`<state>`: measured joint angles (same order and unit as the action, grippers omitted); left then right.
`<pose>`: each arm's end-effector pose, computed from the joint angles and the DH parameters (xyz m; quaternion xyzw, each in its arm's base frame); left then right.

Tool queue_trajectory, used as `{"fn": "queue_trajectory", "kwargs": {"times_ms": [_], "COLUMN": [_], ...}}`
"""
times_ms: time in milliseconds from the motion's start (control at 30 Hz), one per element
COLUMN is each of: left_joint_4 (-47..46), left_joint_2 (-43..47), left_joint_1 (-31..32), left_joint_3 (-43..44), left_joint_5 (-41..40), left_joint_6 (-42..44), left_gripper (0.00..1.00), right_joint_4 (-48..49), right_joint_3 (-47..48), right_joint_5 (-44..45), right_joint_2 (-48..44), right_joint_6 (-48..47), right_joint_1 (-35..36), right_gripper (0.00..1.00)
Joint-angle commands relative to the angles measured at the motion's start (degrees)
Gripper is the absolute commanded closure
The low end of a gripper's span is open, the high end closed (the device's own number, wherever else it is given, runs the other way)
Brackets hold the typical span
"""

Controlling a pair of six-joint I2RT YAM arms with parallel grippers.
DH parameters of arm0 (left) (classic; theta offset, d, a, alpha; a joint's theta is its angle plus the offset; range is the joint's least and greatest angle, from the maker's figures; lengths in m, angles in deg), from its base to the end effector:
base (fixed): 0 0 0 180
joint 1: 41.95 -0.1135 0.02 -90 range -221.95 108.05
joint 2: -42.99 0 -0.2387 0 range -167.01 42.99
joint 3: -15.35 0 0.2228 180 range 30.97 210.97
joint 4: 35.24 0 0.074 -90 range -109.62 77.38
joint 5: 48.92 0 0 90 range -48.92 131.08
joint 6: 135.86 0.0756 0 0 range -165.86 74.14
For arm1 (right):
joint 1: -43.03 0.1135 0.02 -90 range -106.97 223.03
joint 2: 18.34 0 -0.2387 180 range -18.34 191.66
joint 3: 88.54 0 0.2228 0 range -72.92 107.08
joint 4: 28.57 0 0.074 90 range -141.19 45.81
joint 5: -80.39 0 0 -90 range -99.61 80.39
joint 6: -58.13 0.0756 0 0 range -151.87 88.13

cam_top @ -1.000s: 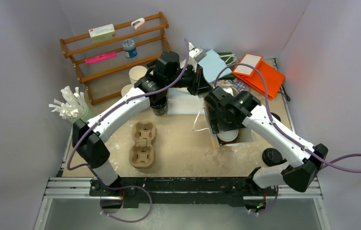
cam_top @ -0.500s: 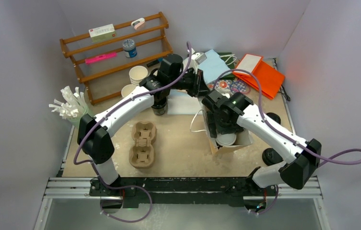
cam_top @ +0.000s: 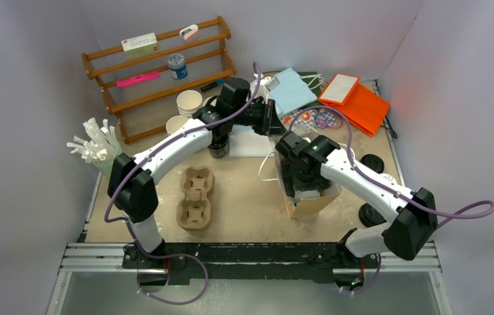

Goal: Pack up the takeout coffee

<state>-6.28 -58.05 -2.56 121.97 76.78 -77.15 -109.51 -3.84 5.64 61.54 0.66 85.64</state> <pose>0.2902 -0.2954 0.3157 0.2241 0.7816 -0.5113 0.2782 0.1867 0.1447 0.2246 -0.0705 0.9815 -0.0314 0.1752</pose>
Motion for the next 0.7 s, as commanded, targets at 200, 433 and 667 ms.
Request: {"fn": "queue_trajectory", "kwargs": {"times_ms": [200, 433, 667], "left_joint_4": [-5.62, -5.73, -5.46], "left_joint_2": [2.29, 2.99, 3.40], "left_joint_1": [1.82, 1.84, 1.87], "left_joint_3": [-0.22, -1.14, -1.72], "left_joint_5": [7.91, 8.15, 8.39], "left_joint_6": [-4.02, -3.96, -3.87], "left_gripper": [1.00, 1.00, 1.00], "right_joint_4": [4.44, 7.13, 9.51], "right_joint_3": [-3.24, -5.41, -8.08], "right_joint_5": [-4.54, -6.38, -7.63], "right_joint_2": [4.19, 5.86, 6.97], "right_joint_6": [-4.29, -4.68, -4.55], "right_joint_1": [-3.64, -4.53, -4.58], "right_gripper": [0.83, 0.83, 0.83]}}
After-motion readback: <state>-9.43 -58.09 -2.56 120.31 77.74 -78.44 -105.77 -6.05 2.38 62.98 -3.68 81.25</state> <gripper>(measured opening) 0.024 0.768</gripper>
